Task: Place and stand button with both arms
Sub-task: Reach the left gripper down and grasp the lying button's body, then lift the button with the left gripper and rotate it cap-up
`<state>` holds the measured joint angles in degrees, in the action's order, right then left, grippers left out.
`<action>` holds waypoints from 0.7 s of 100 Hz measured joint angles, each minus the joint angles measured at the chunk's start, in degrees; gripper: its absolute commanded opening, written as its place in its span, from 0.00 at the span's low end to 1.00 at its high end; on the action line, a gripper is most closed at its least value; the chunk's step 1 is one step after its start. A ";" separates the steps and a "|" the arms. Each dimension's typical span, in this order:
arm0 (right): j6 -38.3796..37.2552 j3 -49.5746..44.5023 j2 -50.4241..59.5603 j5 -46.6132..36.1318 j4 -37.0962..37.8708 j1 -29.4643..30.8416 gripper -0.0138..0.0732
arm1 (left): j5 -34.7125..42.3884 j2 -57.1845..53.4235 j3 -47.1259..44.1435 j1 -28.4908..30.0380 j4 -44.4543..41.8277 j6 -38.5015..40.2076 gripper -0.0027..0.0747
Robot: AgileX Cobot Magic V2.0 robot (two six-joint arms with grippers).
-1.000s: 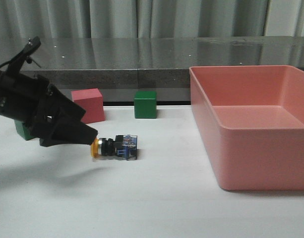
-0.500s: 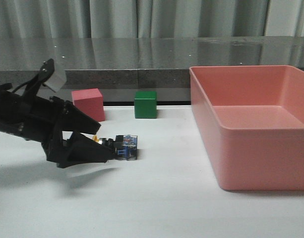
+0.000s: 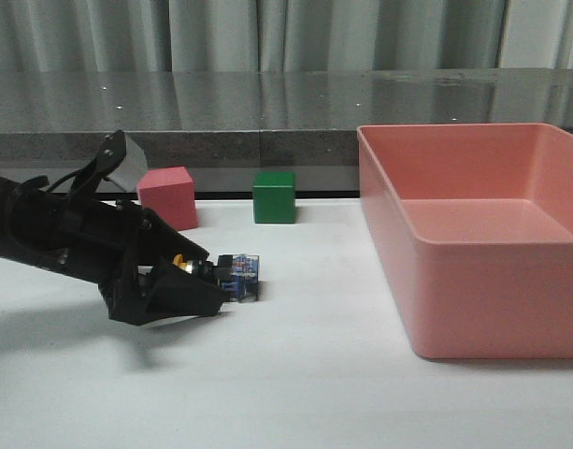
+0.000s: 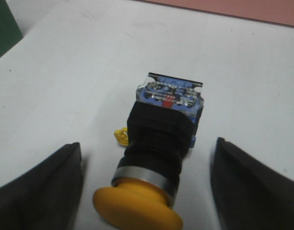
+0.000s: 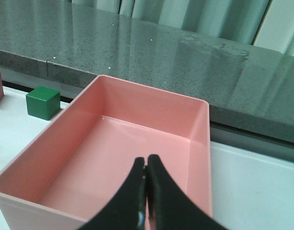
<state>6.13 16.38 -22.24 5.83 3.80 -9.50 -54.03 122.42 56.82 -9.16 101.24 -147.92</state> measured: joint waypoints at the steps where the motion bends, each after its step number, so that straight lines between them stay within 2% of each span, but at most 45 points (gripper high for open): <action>1: 0.00 0.00 0.00 0.00 0.00 0.00 0.09 | 0.00 0.00 0.00 0.00 -0.10 0.00 0.50; 20: 0.00 0.00 0.00 0.00 0.00 0.00 0.09 | -0.34 0.00 0.13 0.00 -1.87 0.00 0.19; 34: 0.00 0.00 0.00 0.00 0.00 0.00 0.09 | -0.57 -1.08 0.25 0.72 -5.97 1.08 0.04; 40: 0.00 0.00 0.00 0.00 0.00 0.00 0.09 | 0.06 -2.53 0.25 1.02 -8.66 2.50 0.01; 55: 0.00 0.00 0.00 0.00 0.00 0.00 0.09 | 4.36 -10.51 0.14 1.26 -14.74 8.74 0.01; 63: -0.09 0.00 0.00 0.00 0.00 0.00 0.09 | 7.91 -15.69 0.50 1.26 -18.71 14.63 0.01; 70: -0.09 0.00 0.00 0.00 0.00 0.00 0.09 | 10.93 -19.89 2.17 0.88 -25.51 22.11 0.01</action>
<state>6.04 16.38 -22.24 5.83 3.80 -9.50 -43.10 102.53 58.99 -8.29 75.72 -125.81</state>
